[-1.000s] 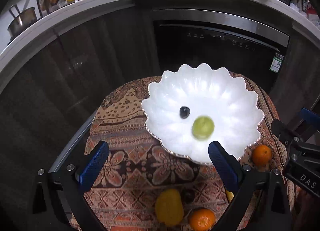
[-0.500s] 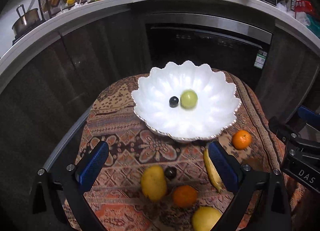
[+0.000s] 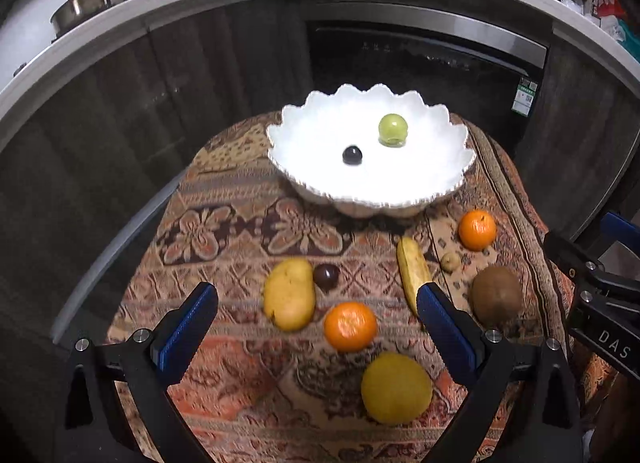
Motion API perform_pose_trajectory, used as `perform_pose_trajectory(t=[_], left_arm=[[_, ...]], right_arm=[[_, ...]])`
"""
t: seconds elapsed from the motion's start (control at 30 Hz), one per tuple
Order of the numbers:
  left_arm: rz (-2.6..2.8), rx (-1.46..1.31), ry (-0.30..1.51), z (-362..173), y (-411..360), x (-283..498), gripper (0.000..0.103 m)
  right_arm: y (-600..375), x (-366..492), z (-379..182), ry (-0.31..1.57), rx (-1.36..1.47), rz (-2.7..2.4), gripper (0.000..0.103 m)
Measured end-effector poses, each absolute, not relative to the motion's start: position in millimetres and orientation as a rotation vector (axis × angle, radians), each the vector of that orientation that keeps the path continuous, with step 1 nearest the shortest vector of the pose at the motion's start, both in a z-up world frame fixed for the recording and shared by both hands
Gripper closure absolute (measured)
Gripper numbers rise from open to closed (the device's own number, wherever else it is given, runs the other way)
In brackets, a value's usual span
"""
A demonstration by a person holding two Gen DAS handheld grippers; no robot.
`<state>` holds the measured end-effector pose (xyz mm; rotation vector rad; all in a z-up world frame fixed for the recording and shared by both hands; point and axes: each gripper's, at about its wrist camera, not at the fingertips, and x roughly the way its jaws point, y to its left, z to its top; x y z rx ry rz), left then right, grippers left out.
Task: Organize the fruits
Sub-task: 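Withdraw both tools from the bowl back toward the fruits, then grasp the yellow pomelo with the left tool while the right tool grasps the kiwi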
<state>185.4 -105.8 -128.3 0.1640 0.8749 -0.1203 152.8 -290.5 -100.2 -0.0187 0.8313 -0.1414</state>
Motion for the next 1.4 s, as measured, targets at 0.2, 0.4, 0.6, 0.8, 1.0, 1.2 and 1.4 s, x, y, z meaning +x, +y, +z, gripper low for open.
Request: perform_pose_trajectory(t=[0.2, 0.4, 0.6, 0.8, 1.0, 1.2, 1.4], left_arm=[[-0.134, 0.167, 0.895, -138, -114, 173, 0.002], [-0.139, 0.152, 0.919, -151, -120, 166, 0.002], [-0.124, 0.12, 0.912, -161, -121, 156, 0.002], [-0.132, 0.127, 0.955, -180, -128, 150, 0.004], [-0.114, 0.105, 0.989, -195, -128, 150, 0.006], [-0.116, 0.111, 1.021, -209, -131, 152, 0.006], [-0.127, 0.097, 1.042, -218, -132, 156, 0.014]], right_arm=[[-298, 144, -113, 0.85, 0.009, -0.128, 0.017], [-304, 139, -124, 0.867, 0.029, -0.12, 0.017], [-305, 137, -139, 0.888, 0.036, -0.089, 0.017], [-305, 137, -153, 0.918, 0.033, -0.058, 0.017], [-299, 145, -163, 0.943, -0.005, -0.023, 0.017], [-291, 159, -176, 0.981, -0.021, 0.011, 0.017], [-289, 167, -186, 1.0, -0.019, 0.012, 0.017]])
